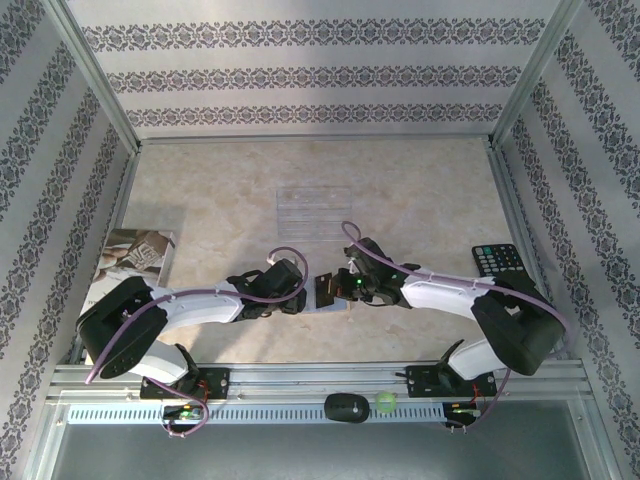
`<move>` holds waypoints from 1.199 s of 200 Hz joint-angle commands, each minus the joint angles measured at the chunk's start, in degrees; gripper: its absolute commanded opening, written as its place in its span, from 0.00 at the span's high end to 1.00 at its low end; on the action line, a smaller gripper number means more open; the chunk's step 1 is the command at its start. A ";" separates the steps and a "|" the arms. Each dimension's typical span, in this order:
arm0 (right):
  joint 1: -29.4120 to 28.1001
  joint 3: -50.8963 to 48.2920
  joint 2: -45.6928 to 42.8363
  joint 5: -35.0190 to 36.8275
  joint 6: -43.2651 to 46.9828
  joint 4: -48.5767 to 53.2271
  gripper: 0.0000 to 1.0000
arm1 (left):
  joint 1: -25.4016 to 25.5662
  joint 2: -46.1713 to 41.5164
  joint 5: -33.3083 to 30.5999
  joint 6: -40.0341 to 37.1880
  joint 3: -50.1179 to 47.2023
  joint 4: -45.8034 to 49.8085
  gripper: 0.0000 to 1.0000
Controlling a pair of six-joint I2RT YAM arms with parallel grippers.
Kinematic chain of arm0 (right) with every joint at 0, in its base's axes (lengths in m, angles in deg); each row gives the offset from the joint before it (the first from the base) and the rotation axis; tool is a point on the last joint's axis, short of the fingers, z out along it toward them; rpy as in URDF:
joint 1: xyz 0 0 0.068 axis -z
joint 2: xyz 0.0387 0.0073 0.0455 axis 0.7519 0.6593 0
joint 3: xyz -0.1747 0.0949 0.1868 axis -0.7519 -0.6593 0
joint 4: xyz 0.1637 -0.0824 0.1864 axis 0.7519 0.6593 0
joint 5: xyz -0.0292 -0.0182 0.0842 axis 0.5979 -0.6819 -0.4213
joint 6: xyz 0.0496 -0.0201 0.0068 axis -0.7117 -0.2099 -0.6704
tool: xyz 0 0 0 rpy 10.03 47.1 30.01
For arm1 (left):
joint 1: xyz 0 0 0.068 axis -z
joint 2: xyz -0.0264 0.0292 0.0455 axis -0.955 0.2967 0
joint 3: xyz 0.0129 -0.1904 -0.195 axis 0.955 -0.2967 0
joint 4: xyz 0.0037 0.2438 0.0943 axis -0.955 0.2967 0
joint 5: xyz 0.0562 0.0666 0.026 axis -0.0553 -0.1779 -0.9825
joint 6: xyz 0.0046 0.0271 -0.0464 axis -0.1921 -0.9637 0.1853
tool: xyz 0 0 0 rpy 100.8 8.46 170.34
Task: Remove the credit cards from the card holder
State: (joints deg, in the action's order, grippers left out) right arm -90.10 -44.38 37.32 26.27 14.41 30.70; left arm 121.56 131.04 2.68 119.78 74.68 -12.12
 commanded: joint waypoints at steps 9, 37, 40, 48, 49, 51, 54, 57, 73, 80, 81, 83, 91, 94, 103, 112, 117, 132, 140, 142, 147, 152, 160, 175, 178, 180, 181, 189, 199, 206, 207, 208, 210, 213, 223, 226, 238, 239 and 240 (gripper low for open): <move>1.30 -0.76 -3.95 5.02 4.59 6.60 1.00 | -0.75 -1.30 0.87 -0.61 -1.69 5.61 0.43; 2.38 0.29 -7.06 4.44 9.02 9.23 1.00 | -0.74 -3.93 1.14 -0.95 -1.06 6.02 0.36; 2.38 0.42 -7.32 4.40 9.38 9.42 1.00 | -0.74 -4.28 1.17 -0.93 -1.05 6.08 0.35; 2.64 0.90 -8.18 4.13 10.64 9.87 1.00 | -0.74 -5.40 1.34 -1.00 -0.91 6.02 0.34; 2.65 0.93 -8.31 4.08 10.82 9.88 1.00 | -0.74 -5.48 1.39 -0.96 -0.91 5.98 0.33; 2.71 1.04 -8.51 4.00 11.10 9.96 1.00 | -0.76 -5.77 1.50 -1.00 -0.92 5.95 0.33; 2.72 1.24 -8.82 3.99 11.55 10.23 1.00 | -0.74 -6.19 1.53 -1.01 -0.84 5.81 0.32; 2.76 1.41 -9.19 3.95 11.95 10.45 1.00 | -0.74 -6.62 1.61 -1.08 -0.84 5.73 0.31; 3.22 2.22 -10.80 2.80 14.01 10.70 1.00 | -0.74 -9.00 1.87 -1.57 -0.56 5.76 0.28; 3.35 2.72 -11.41 2.13 15.02 10.84 1.00 | -0.74 -10.06 1.87 -1.91 -0.30 5.92 0.27; 3.32 2.77 -11.50 2.03 15.20 10.81 1.00 | -0.74 -10.23 1.83 -1.99 -0.25 5.97 0.27; 3.29 2.91 -11.68 1.73 15.54 10.76 1.00 | -0.74 -10.51 1.81 -2.16 -0.19 6.01 0.26; 3.29 3.51 -12.38 0.98 16.78 10.90 1.00 | -0.80 -11.68 1.90 -2.76 0.13 6.22 0.25; 3.33 3.70 -12.65 0.69 17.06 10.97 1.00 | -0.83 -12.17 2.05 -3.05 0.22 6.21 0.25; 3.38 4.24 -13.07 0.05 18.02 11.00 1.00 | -0.87 -13.54 2.31 -3.88 0.50 6.15 0.24; 3.50 4.77 -13.37 -0.78 18.82 10.86 1.00 | -1.15 -14.82 2.94 -4.56 0.67 5.98 0.23; 3.58 5.15 -13.35 -1.16 19.32 10.72 1.00 | -1.38 -15.53 3.26 -4.90 0.84 5.93 0.23; 3.71 6.71 -12.98 -2.15 21.06 11.21 1.00 | -1.87 -17.69 3.72 -5.93 0.91 5.86 0.23; 3.70 7.79 -12.75 -2.21 22.03 11.69 1.00 | -1.97 -18.82 3.87 -6.55 0.84 6.00 0.22; 3.72 8.10 -12.70 -2.21 22.35 11.82 1.00 | -2.02 -19.12 3.79 -6.66 0.85 6.08 0.22; 3.78 8.83 -12.45 -2.21 22.97 12.17 1.00 | -2.06 -19.84 3.56 -6.89 0.80 6.46 0.22; 3.77 9.66 -12.16 -2.21 23.80 12.69 1.00 | -2.11 -20.50 3.25 -7.12 0.85 6.92 0.22; 3.81 11.28 -11.63 -2.28 25.07 13.51 1.00 | -2.36 -21.55 2.57 -7.33 0.92 8.14 0.21; 3.73 15.01 -10.17 -1.59 28.55 16.13 1.00 | -2.91 -23.67 1.36 -7.23 0.98 10.28 0.18; 3.79 15.88 -9.86 -1.45 29.28 16.60 1.00 | -3.08 -24.18 1.31 -7.09 1.03 10.65 0.18; 3.74 16.36 -9.60 -1.36 29.81 16.95 1.00 | -3.17 -24.46 1.24 -7.04 1.01 10.92 0.18; 3.73 16.53 -9.45 -1.25 30.11 17.12 1.00 | -3.23 -24.59 1.21 -7.01 1.02 11.06 0.18; 3.76 18.95 -8.40 -0.51 32.30 18.37 1.00 | -3.50 -25.90 0.88 -6.90 1.03 12.07 0.16; 3.81 21.80 -6.67 -0.11 35.52 19.67 1.00 | -3.79 -27.40 0.84 -6.98 0.98 13.15 0.06; 3.87 24.47 -5.15 -0.17 37.93 21.15 1.00 | -3.98 -28.38 0.43 -7.01 1.04 14.32 0.00; 3.88 24.80 -4.94 -0.18 38.17 21.41 1.00 | -4.03 -28.44 0.37 -7.00 1.12 14.39 0.00; 3.94 25.19 -4.71 -0.14 38.65 21.63 1.00 | -4.06 -28.61 0.33 -6.99 1.17 14.51 0.00; 3.93 25.87 -4.27 -0.11 39.51 22.06 1.00 | -4.14 -28.77 0.27 -7.05 1.24 14.89 0.00; 3.97 27.05 -3.78 -0.06 40.54 22.83 1.00 | -4.23 -29.07 0.23 -7.14 1.36 15.31 0.00; 4.00 30.94 -1.33 0.12 44.01 25.27 1.00 | -4.64 -30.05 -0.08 -7.41 1.72 16.92 0.00; 3.99 32.02 -0.64 0.16 44.84 25.99 1.00 | -4.73 -30.29 -0.24 -7.42 1.93 17.44 0.00; 4.12 36.59 2.21 0.10 48.67 28.71 1.00 | -5.25 -31.32 -1.14 -7.60 2.92 19.75 0.00; 4.10 37.01 2.43 0.09 48.99 28.97 1.00 | -5.28 -31.45 -1.30 -7.60 3.03 19.96 0.00; 4.09 37.23 2.71 0.13 49.29 29.23 1.00 | -5.34 -31.56 -1.42 -7.60 3.17 20.15 0.00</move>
State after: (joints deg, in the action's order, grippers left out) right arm -86.71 -14.44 35.79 25.54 52.40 52.60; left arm 117.64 101.47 3.82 113.48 74.86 1.02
